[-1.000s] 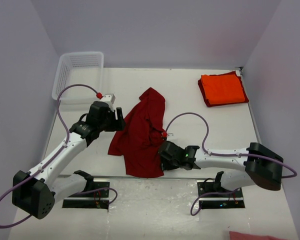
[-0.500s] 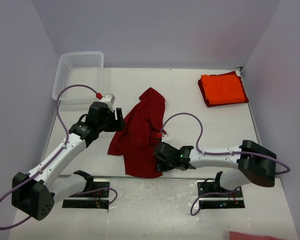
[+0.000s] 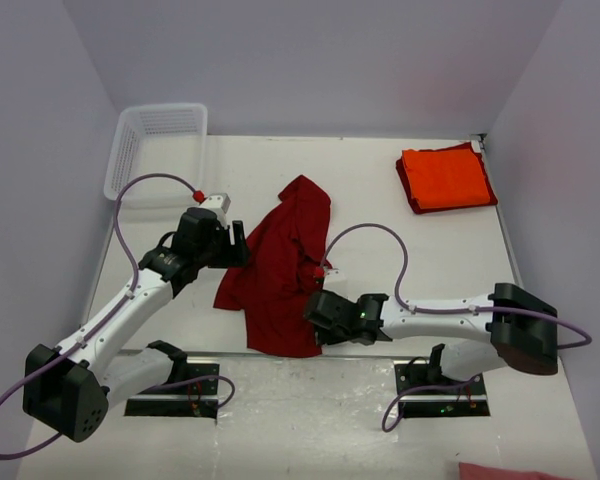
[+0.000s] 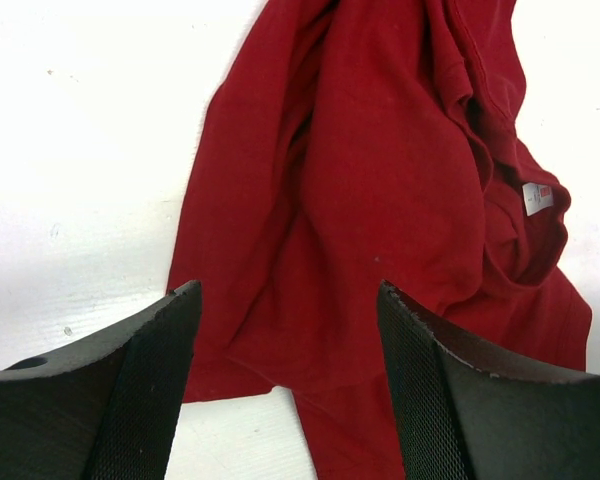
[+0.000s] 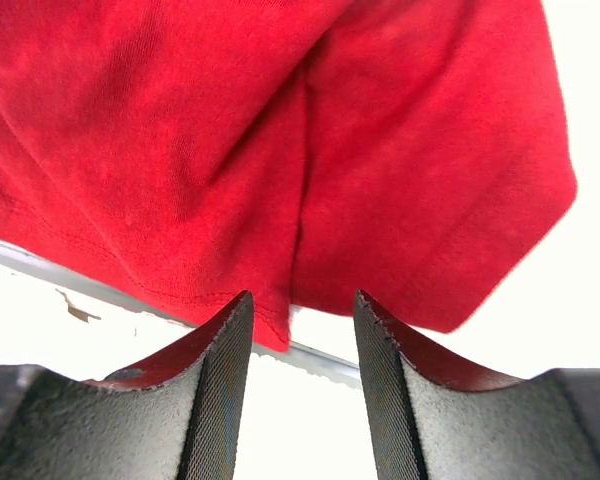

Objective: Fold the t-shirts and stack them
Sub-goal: Flatten out the tshirt

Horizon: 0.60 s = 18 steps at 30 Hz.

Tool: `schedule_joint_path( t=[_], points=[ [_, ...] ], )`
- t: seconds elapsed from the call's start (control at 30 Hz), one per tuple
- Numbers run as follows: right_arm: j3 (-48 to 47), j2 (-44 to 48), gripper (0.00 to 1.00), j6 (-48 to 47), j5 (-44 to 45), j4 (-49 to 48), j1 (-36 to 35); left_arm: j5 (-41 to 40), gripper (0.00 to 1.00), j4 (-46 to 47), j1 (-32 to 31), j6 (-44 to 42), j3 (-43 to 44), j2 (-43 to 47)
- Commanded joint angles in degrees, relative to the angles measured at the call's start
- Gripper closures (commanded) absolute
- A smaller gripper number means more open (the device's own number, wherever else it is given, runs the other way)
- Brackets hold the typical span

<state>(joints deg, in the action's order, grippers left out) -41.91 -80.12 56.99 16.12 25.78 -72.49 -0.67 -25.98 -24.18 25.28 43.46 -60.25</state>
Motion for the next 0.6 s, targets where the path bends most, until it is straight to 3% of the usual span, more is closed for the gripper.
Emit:
schedule_joint_path(
  t=[0.0,0.2,0.37,0.57],
  points=[
    [-2.5,3.4,0.53,3.4,5.7,5.5,-0.4,0.4,0.28,0.5,-0.3,-1.5,0.5,0.9],
    [-2.7,5.0,0.52,7.6,11.0,14.2,2.0,0.4,0.28,0.4,-0.3,-1.8,0.5,1.0],
    [-0.3,4.9,0.52,4.1,9.9,11.2,8.9,0.3,0.28,0.2,-0.3,-2.1,0.2,1.2],
    [0.3,3.7,0.53,1.3,7.7,7.1,10.6,0.4,0.28,-0.1,-0.3,-2.3,0.4,0.9]
  ],
)
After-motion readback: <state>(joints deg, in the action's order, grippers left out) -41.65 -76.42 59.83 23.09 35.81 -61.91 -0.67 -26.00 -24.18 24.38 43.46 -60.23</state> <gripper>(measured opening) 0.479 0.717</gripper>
